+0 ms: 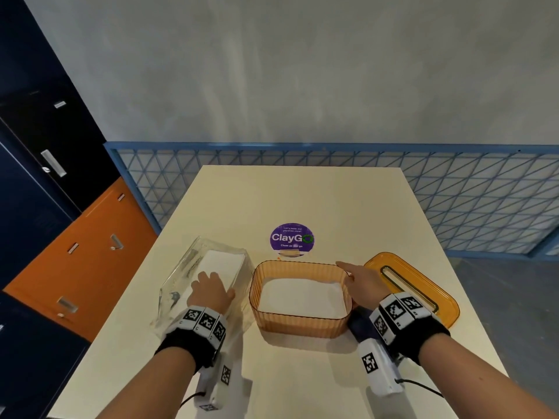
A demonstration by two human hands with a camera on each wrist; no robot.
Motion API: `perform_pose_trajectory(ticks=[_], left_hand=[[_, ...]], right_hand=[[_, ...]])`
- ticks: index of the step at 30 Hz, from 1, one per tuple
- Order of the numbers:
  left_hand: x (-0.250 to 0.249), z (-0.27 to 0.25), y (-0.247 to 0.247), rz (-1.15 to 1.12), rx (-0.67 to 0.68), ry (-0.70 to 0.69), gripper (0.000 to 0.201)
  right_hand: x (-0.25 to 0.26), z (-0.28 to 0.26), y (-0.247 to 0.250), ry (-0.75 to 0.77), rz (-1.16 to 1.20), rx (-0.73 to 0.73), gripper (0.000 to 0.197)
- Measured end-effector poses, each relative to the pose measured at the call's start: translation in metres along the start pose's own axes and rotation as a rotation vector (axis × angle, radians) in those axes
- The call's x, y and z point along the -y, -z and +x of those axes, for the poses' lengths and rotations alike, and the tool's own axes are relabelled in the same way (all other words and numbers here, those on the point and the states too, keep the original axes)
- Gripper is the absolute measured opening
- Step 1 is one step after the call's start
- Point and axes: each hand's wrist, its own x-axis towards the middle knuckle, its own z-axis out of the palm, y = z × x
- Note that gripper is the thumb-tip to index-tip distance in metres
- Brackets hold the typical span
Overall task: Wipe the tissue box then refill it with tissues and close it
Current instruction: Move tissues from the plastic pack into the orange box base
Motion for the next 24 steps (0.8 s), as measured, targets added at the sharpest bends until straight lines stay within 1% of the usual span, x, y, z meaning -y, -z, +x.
perform_pose_trajectory(ticks=[2,6,11,14,16,18,21,24], left_hand=[[-0.003,-0.001,0.001,-0.025,0.001,-0.006,0.043],[-0.003,-0.001,0.002,-0.090,-0.018,-0.022,0.039],[-0.001,0.001,0.002,-0.162,-0.049,-0.018,0.040],[0.000,0.001,0.001,-0.099,-0.057,-0.032,0.034],[-0.001,-0.001,0.000,-0.024,-0.037,-0.037,0.028],[-0.002,-0.004,0.000,0.042,-0.035,-0.051,0.031],[-0.002,-0.007,0.001,0.094,-0.065,-0.064,0.037],[0.003,-0.004,0.013,0.089,-0.098,-0.050,0.032]], right_hand=[[0.000,0.000,0.001,-0.008,-0.012,0.004,0.047],[0.001,-0.001,0.001,-0.014,-0.029,0.008,0.047],[0.001,0.000,0.000,-0.022,-0.039,0.003,0.048],[0.002,0.000,0.000,-0.030,-0.044,0.011,0.048],[0.002,-0.001,0.001,-0.029,-0.058,0.017,0.049],[0.004,-0.002,0.001,-0.031,-0.080,0.023,0.049],[0.004,-0.003,0.002,-0.029,-0.092,0.026,0.049],[0.004,-0.003,0.003,-0.018,-0.103,0.024,0.049]])
